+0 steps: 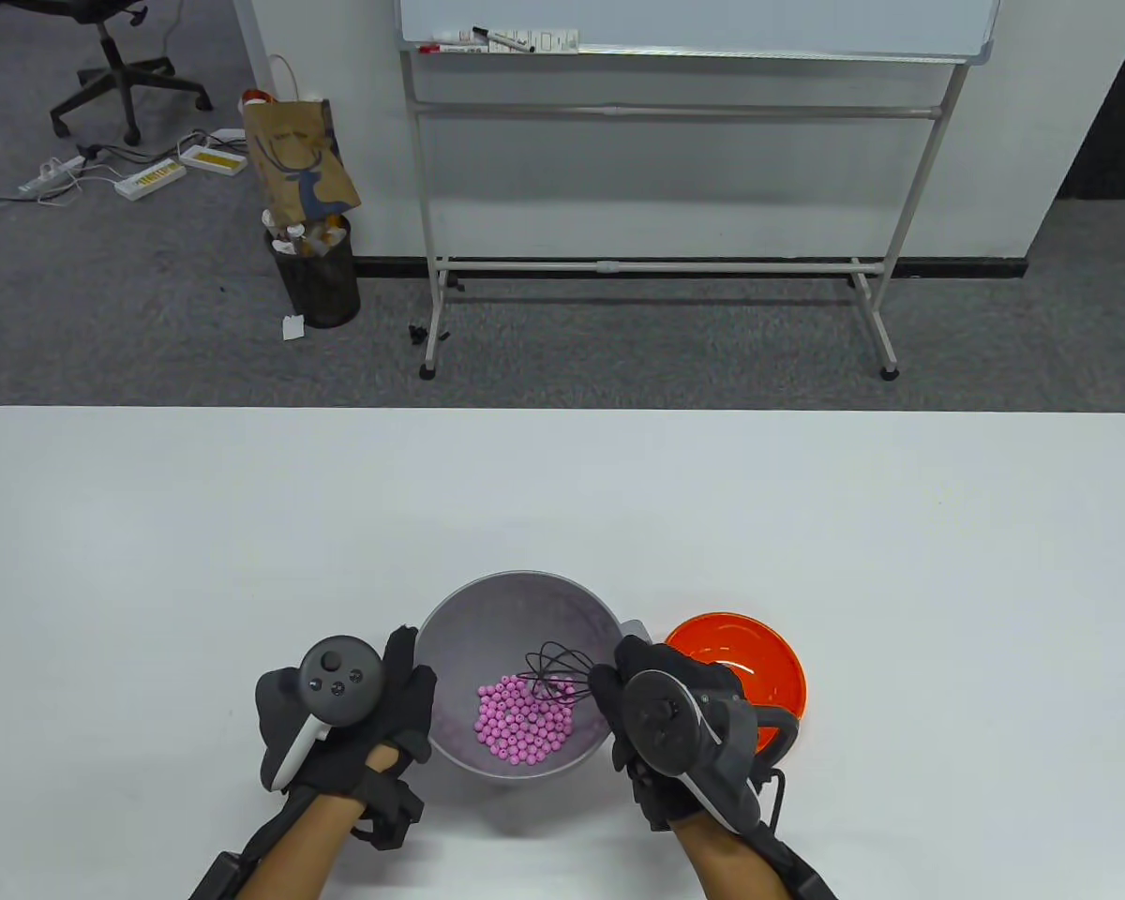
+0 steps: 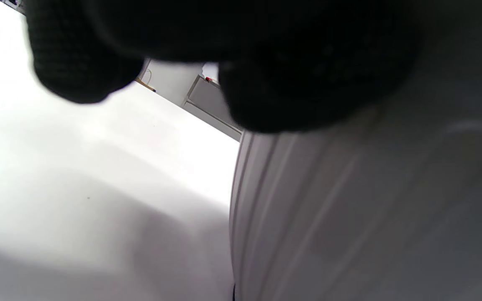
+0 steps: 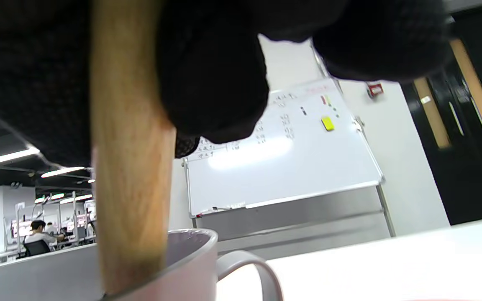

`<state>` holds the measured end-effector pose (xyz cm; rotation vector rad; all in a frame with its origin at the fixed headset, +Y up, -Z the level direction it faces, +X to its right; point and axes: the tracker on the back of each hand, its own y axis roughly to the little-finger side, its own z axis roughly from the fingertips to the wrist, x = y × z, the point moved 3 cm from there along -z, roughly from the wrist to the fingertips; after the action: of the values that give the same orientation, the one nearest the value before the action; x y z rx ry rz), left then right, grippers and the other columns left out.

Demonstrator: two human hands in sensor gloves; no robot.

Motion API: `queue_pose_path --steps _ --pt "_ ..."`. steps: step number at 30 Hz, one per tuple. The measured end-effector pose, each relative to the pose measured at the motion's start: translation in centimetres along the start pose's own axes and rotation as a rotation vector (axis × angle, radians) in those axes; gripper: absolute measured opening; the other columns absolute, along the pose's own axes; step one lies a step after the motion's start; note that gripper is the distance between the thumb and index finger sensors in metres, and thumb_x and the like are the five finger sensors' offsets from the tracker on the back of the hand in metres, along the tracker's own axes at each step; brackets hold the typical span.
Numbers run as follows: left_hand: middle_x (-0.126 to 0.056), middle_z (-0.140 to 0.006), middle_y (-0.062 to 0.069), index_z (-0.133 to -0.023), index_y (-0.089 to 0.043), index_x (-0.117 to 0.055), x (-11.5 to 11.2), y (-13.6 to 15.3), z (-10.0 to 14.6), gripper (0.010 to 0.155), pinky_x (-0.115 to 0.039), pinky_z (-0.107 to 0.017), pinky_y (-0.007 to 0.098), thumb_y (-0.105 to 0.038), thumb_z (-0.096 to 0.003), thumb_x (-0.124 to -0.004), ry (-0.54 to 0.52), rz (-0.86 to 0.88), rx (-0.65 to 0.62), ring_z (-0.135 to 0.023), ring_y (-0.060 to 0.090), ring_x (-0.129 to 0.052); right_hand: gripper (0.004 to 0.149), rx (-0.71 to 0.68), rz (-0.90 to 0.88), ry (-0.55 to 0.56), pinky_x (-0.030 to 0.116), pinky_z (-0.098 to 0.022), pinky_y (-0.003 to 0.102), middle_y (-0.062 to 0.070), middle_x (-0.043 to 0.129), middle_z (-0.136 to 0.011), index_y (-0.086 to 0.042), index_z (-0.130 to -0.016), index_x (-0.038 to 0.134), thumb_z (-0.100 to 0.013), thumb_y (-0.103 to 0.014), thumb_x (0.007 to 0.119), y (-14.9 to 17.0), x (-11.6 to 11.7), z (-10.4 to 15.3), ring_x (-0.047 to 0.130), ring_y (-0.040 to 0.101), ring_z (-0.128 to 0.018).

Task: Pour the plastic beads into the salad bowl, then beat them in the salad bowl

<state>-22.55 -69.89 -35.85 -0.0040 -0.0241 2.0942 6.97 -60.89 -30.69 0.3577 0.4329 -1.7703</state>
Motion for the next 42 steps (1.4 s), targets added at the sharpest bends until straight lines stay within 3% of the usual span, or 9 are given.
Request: queue_pose_path --steps 6,8,13,19,26,29,36,42 --pt "-0.103 -0.022 -0.013 -0.097 -0.01 -0.068 0.0 0.0 -0.1 0.059 -0.092 -0.034 0.037 -0.044 -0.049 -0.07 -0.017 0.007 0.004 -0.002 0.003 -0.095 0.039 -0.105 0.032 -0.073 0.086 -0.024 0.035 0.005 0.104 -0.027 -0.022 -0.056 0.103 -0.031 -0.051 0.104 -2.1 -0.9 0.6 0.084 0.014 0.003" --pt "-0.103 -0.021 -0.013 -0.097 -0.01 -0.069 0.0 0.0 0.0 0.059 -0.092 -0.033 0.037 -0.044 -0.049 -0.07 -0.021 0.009 0.004 -0.002 0.003 -0.095 0.039 -0.096 -0.072 -0.166 0.086 -0.024 0.035 0.005 0.103 -0.027 -0.021 -0.056 0.102 -0.031 -0.051 0.104 -2.2 -0.5 0.5 0.084 0.013 0.003" --pt "-0.103 -0.02 -0.013 -0.095 -0.009 -0.071 -0.1 0.1 0.0 0.058 -0.092 -0.033 0.037 -0.044 -0.0489 -0.07 -0.029 0.016 0.0 -0.001 0.003 -0.095 0.039 0.016 -0.273 -0.208 0.086 -0.025 0.035 0.005 0.103 -0.029 -0.021 -0.059 0.101 -0.033 -0.051 0.102 -0.6 2.0 0.2 0.085 0.013 0.002" --pt "-0.102 -0.02 -0.013 -0.094 -0.009 -0.074 -0.1 0.2 0.0 0.057 -0.092 -0.033 0.037 -0.044 -0.0488 -0.07 -0.032 0.025 -0.002 -0.001 0.003 -0.095 0.041 0.046 -0.198 -0.08 0.086 -0.028 0.036 0.003 0.104 -0.032 -0.022 -0.061 0.1 -0.033 -0.052 0.101 -0.3 2.6 0.5 0.086 0.014 0.0" --pt "-0.102 -0.02 -0.013 -0.093 -0.009 -0.074 -0.1 0.2 0.0 0.056 -0.092 -0.033 0.037 -0.044 -0.0489 -0.07 -0.029 0.029 -0.001 -0.001 0.003 -0.095 0.041 -0.036 0.022 0.07 0.086 -0.028 0.036 0.003 0.104 -0.031 -0.022 -0.06 0.1 -0.033 -0.053 0.101 -1.3 1.3 1.2 0.086 0.014 0.0" --pt "-0.102 -0.02 -0.013 -0.093 -0.009 -0.074 -0.1 0.2 0.0 0.056 -0.092 -0.032 0.037 -0.044 -0.0489 -0.07 -0.031 0.03 0.001 0.0 0.003 -0.094 0.041 -0.054 0.06 0.075 0.086 -0.028 0.037 0.003 0.105 -0.03 -0.022 -0.06 0.101 -0.033 -0.053 0.101 -1.6 0.9 1.5 0.086 0.015 0.001" --pt "-0.102 -0.019 -0.013 -0.093 -0.009 -0.074 -0.2 0.2 0.1 0.056 -0.092 -0.031 0.037 -0.044 -0.0492 -0.069 -0.043 0.041 0.001 0.0 0.003 -0.094 0.04 -0.116 0.064 -0.035 0.086 -0.025 0.036 0.004 0.104 -0.026 -0.021 -0.056 0.103 -0.032 -0.053 0.102 -2.7 -0.2 1.6 0.085 0.015 0.003" --pt "-0.102 -0.019 -0.013 -0.093 -0.009 -0.074 -0.2 0.3 0.1 0.056 -0.092 -0.031 0.037 -0.044 -0.0492 -0.069 -0.043 0.043 0.0 0.001 0.003 -0.094 0.04 -0.022 -0.177 -0.147 0.086 -0.026 0.036 0.004 0.104 -0.027 -0.02 -0.057 0.102 -0.032 -0.052 0.102 -1.3 1.3 1.0 0.085 0.014 0.002"
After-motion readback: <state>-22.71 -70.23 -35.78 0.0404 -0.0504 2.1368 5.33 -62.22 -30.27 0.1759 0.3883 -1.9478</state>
